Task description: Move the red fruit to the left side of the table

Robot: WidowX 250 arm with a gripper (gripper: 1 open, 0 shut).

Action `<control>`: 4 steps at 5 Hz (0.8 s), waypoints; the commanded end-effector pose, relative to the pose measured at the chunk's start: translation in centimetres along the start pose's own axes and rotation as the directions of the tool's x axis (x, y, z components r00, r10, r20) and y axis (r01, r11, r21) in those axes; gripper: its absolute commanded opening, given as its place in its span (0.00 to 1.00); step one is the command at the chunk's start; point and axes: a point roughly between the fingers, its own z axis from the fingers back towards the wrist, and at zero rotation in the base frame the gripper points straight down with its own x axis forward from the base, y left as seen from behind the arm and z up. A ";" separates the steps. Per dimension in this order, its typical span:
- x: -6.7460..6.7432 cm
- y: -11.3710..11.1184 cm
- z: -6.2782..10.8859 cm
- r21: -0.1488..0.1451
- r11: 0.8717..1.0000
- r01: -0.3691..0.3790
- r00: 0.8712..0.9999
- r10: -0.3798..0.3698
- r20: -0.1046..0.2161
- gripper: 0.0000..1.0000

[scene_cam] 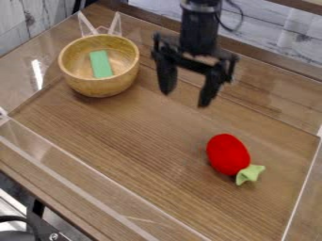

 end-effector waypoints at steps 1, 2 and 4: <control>-0.7 -2.4 0.3 -0.057 0.989 -0.134 0.989 0.138 0.062 1.00; -1.1 -4.5 -0.6 -0.119 0.944 -0.307 0.945 0.317 0.076 1.00; -1.1 -5.3 -1.9 -0.232 0.742 -0.629 0.747 0.659 0.086 1.00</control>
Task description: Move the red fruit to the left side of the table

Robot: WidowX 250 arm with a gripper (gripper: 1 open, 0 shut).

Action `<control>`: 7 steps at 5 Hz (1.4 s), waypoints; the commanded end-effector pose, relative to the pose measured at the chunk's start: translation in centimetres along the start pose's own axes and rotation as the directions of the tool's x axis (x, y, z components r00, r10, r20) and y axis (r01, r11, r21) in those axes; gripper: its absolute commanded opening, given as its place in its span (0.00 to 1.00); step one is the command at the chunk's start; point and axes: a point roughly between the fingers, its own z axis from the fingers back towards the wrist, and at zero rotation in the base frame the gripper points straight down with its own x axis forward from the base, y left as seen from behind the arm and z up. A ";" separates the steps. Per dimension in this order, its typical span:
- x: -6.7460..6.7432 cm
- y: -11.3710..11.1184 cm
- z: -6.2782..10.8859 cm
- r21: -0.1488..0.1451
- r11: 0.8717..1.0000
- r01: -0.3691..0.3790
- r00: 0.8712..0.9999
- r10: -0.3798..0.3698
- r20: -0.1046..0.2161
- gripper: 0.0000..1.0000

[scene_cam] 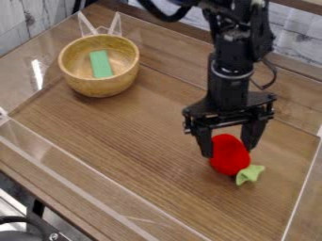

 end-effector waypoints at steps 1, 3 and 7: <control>0.2 -0.8 1.0 -0.080 0.987 -0.138 0.989 0.142 0.050 1.00; 0.7 -1.5 0.0 -0.091 0.960 -0.266 0.961 0.271 0.051 1.00; 1.4 -2.2 -0.6 -0.067 0.947 -0.315 0.948 0.317 0.034 1.00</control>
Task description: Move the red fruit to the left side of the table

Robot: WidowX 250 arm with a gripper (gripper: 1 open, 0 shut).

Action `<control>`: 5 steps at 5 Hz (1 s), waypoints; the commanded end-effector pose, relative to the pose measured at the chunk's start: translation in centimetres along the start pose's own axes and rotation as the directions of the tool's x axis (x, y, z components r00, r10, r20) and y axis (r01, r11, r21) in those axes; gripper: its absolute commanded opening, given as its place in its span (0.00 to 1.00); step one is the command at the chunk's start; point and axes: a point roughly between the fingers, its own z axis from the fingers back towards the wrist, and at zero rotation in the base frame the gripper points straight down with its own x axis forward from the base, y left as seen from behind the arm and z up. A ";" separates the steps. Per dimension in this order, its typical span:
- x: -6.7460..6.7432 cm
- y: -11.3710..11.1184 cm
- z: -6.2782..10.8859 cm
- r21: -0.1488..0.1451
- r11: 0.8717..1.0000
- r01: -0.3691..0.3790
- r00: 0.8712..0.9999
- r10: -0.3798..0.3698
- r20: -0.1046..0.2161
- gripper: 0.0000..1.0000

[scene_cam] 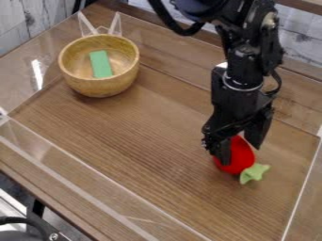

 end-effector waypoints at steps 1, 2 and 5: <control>0.5 -1.0 1.1 -0.040 0.999 -0.004 1.000 0.005 0.003 1.00; 0.6 -1.0 1.0 -0.036 0.999 -0.012 1.000 0.012 -0.004 1.00; 0.7 -0.9 1.1 -0.032 0.999 -0.023 1.000 0.022 -0.022 1.00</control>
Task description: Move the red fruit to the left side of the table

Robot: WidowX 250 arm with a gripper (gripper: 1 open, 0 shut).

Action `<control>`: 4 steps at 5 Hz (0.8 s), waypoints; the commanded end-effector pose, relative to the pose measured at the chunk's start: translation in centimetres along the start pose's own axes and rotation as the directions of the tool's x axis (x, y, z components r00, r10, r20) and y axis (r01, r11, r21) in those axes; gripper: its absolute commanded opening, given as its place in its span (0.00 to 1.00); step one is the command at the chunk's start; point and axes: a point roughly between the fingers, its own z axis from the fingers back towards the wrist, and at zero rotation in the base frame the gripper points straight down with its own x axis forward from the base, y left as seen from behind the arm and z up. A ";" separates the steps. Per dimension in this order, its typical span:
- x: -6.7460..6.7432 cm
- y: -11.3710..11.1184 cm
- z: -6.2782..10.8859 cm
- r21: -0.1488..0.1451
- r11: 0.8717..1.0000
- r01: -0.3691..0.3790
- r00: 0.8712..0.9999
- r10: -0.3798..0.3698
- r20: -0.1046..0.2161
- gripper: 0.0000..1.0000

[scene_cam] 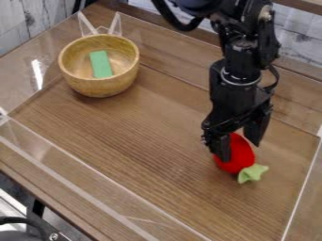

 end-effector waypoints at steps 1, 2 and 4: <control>0.1 -0.8 1.0 -0.044 0.999 -0.004 1.000 0.004 0.006 1.00; -0.1 -0.6 1.0 -0.046 0.999 -0.003 1.000 0.004 0.004 1.00; 0.4 -0.4 2.3 -0.053 0.999 0.004 1.000 -0.004 -0.002 0.00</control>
